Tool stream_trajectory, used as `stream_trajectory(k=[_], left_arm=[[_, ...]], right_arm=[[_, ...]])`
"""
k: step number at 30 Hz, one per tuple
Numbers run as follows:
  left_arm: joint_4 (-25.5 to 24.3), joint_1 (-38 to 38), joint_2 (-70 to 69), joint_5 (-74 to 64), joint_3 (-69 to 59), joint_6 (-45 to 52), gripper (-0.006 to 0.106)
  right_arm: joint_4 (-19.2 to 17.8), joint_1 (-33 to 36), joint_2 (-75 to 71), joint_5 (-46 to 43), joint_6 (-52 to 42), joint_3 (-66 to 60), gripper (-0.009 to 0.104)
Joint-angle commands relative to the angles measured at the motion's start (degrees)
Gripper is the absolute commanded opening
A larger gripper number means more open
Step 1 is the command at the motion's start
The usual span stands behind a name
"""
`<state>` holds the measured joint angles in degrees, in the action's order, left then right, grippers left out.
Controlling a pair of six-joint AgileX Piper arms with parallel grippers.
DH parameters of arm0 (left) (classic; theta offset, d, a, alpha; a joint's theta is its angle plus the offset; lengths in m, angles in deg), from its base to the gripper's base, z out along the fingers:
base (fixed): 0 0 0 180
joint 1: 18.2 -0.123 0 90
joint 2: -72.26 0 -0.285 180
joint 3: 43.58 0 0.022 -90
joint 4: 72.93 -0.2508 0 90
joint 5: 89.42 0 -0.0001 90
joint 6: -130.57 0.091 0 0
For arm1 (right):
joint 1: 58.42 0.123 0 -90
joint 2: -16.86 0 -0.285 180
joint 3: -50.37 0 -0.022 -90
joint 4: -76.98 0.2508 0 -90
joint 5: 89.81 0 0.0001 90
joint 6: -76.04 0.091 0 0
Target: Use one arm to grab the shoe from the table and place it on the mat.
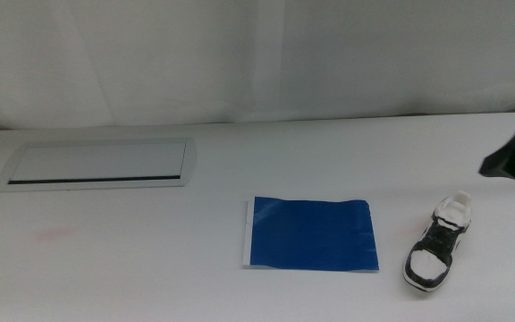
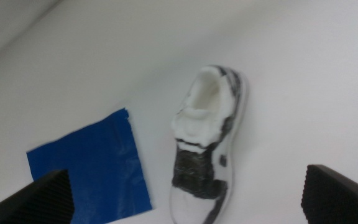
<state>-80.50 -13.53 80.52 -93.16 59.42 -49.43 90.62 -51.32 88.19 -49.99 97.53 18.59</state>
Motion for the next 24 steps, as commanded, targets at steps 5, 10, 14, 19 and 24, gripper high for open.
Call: stream_trajectory(k=[5,10,14,19,24], left_arm=[[0.5,-0.2,-2.3,0.5,-2.3,-0.4,-0.003],[0.5,-0.2,-2.3,0.5,-2.3,-0.4,-0.003],[0.5,-0.2,-2.3,0.5,-2.3,-0.4,-0.003],[0.5,-0.2,-2.3,0.5,-2.3,-0.4,-0.003],[0.5,-0.2,-2.3,0.5,-2.3,-0.4,-0.003]], right_arm=[[-0.9,5.8,10.2,-0.3,2.8,4.0,0.102],[-7.1,9.2,18.0,-0.5,10.0,5.0,0.102],[-8.1,9.4,23.2,-1.6,11.5,5.0,0.102],[-8.3,9.4,28.1,-5.0,13.0,5.1,0.102],[-8.8,9.4,32.9,-4.9,13.0,7.1,0.102]])
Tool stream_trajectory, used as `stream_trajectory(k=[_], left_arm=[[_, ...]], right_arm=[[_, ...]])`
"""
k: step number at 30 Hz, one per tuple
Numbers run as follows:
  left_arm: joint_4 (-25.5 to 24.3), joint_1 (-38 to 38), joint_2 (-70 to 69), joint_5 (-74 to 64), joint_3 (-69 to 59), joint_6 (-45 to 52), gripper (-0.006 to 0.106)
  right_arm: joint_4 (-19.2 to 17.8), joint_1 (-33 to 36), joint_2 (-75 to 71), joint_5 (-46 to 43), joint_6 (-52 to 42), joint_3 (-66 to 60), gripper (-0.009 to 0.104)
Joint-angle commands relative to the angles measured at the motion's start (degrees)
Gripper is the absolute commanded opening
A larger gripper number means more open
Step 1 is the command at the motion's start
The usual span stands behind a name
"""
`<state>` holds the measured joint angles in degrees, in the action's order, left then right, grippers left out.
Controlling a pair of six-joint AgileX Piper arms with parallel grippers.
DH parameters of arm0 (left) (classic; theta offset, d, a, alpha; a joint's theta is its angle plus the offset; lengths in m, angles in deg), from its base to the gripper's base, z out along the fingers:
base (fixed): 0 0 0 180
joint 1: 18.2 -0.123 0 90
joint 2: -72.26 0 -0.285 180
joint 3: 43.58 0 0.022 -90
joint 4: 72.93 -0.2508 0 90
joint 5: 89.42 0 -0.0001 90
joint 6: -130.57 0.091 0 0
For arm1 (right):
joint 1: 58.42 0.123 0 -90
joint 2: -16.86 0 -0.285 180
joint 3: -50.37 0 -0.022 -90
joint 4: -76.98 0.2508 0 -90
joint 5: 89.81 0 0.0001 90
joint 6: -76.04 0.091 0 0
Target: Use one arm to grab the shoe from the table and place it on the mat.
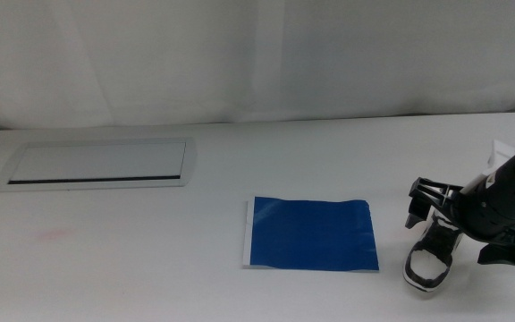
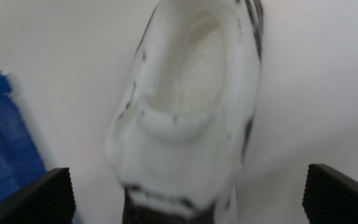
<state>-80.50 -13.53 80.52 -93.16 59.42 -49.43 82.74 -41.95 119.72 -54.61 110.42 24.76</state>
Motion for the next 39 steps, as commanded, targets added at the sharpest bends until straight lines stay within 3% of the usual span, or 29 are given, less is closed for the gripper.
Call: stream_trajectory(k=[1,19,21,24,25,28,29,35,39], left_arm=[[0.5,-0.2,-2.3,0.5,-2.3,-0.4,-0.003],[0.5,-0.2,-2.3,0.5,-2.3,-0.4,-0.003],[0.5,-0.2,-2.3,0.5,-2.3,-0.4,-0.003],[0.5,-0.2,-2.3,0.5,-2.3,-0.4,-0.003],[0.5,-0.2,-2.3,0.5,-2.3,-0.4,-0.003],[0.5,-0.2,-2.3,0.5,-2.3,-0.4,-0.003],[0.5,-0.2,-2.3,0.5,-2.3,-0.4,-0.003],[0.5,-0.2,-2.3,0.5,-2.3,-0.4,-0.003],[0.5,-0.2,-2.3,0.5,-2.3,-0.4,-0.003]], right_arm=[[-0.9,0.1,2.3,-0.2,0.1,1.5,0.102],[-1.2,0.1,8.6,3.6,0.1,6.0,0.098],[-1.2,0.1,8.7,3.7,0.1,6.0,0.092],[-1.2,0.1,8.7,4.0,0.1,6.0,0.069],[-1.2,0.1,8.7,4.0,0.1,6.0,0.048],[-1.2,0.1,8.7,4.0,0.1,6.0,0.018],[-1.2,0.1,8.7,3.9,-0.4,6.0,-0.002],[1.3,0.1,7.3,12.3,-7.7,11.2,-0.002],[1.5,0.1,1.4,13.4,-6.4,13.4,-0.002]])
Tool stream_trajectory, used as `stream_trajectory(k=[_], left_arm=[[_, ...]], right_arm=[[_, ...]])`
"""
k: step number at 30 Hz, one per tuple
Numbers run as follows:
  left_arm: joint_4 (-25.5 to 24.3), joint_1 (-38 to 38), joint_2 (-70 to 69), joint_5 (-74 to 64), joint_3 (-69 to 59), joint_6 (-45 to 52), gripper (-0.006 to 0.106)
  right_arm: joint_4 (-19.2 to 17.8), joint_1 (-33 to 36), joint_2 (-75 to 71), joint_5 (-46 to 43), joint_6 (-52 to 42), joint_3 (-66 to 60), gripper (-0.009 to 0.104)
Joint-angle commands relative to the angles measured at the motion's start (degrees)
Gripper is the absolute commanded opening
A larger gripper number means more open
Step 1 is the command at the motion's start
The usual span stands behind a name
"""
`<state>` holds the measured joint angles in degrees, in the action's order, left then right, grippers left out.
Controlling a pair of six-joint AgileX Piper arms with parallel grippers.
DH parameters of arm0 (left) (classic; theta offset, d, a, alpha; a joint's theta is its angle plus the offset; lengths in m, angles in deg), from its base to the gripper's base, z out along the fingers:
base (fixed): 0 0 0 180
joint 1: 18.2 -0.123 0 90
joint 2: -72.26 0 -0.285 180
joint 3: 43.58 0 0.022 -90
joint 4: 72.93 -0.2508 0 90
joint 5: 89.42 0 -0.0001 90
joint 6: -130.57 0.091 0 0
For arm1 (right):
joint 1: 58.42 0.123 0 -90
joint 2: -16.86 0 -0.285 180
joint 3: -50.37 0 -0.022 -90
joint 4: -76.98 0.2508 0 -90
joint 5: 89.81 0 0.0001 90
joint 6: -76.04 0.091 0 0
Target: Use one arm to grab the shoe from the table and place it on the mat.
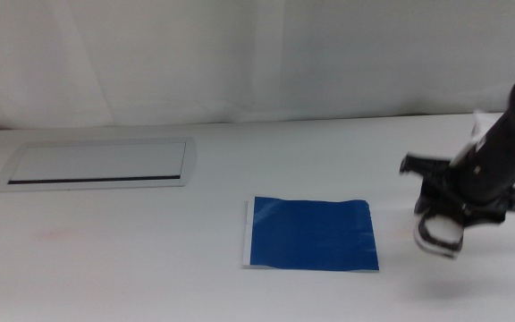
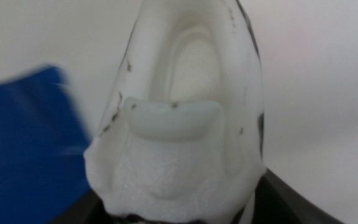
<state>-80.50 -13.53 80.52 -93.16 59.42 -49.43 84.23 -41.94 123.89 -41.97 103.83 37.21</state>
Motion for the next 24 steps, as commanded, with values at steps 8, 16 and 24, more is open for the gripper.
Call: stream_trajectory(k=[8,16,24], left_arm=[[0.5,-0.2,-2.3,0.5,-2.3,-0.4,-0.003],[0.5,-0.2,-2.3,0.5,-2.3,-0.4,-0.003],[0.5,-0.2,-2.3,0.5,-2.3,-0.4,-0.003]], right_arm=[[-1.0,0.1,-12.0,1.4,4.4,0.9,-0.002],[-2.3,0.1,-13.3,2.0,6.8,1.0,-0.002],[-2.4,0.1,-13.3,1.9,14.5,1.0,-0.002]])
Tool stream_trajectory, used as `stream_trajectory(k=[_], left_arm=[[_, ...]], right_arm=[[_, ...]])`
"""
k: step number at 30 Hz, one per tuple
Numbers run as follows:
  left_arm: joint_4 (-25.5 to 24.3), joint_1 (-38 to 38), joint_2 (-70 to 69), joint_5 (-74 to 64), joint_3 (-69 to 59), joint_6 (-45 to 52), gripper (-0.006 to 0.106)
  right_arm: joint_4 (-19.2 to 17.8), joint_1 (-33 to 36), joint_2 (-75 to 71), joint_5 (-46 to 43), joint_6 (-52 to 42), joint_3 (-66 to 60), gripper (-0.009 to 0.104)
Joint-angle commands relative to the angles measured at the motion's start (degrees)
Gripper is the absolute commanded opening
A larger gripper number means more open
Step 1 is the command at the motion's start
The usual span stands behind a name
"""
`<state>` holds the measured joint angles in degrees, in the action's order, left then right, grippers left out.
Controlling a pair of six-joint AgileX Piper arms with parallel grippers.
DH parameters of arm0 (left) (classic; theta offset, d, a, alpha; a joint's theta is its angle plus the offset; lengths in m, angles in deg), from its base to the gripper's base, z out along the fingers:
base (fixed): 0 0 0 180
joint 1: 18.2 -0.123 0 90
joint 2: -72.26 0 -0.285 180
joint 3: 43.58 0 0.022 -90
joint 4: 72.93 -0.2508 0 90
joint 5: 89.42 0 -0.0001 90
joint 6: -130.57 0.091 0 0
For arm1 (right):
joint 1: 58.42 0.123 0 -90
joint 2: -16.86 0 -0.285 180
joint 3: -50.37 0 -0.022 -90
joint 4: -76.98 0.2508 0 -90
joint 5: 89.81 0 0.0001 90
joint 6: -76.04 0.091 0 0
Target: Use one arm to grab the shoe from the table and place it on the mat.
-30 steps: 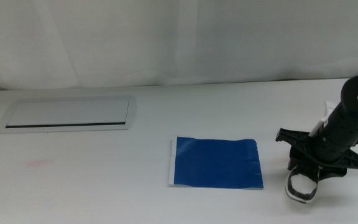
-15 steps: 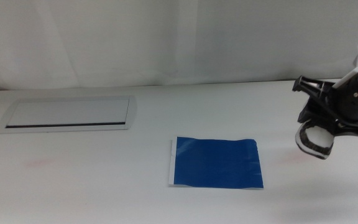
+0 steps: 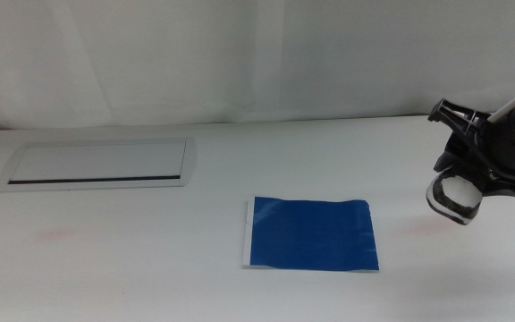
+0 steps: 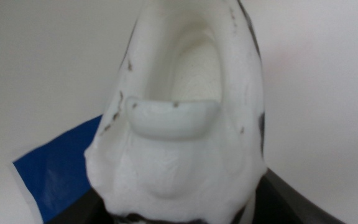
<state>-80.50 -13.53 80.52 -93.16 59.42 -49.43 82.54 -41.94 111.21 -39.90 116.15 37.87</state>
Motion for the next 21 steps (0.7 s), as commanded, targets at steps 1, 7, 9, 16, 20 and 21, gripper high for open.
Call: stream_trajectory(k=[1,7,9,16,20,21], left_arm=[[0.5,-0.2,-2.3,0.5,-2.3,-0.4,-0.003],[0.5,-0.2,-2.3,0.5,-2.3,-0.4,-0.003],[0.5,-0.2,-2.3,0.5,-2.3,-0.4,-0.003],[0.5,-0.2,-2.3,0.5,-2.3,-0.4,-0.003],[0.5,-0.2,-2.3,0.5,-2.3,-0.4,-0.003],[0.5,-0.2,-2.3,0.5,-2.3,-0.4,-0.003]], right_arm=[[-1.0,0.1,-0.6,-0.1,4.4,0.3,-0.002],[-2.4,0.1,-0.5,0.5,20.3,0.3,-0.002],[-2.5,0.1,-0.5,0.9,23.4,0.3,-0.002],[-2.8,0.1,-0.5,2.5,30.4,0.3,-0.002],[-2.9,0.1,-0.5,3.4,35.3,0.3,-0.002],[-2.9,0.1,-0.5,3.5,35.9,0.3,-0.002]])
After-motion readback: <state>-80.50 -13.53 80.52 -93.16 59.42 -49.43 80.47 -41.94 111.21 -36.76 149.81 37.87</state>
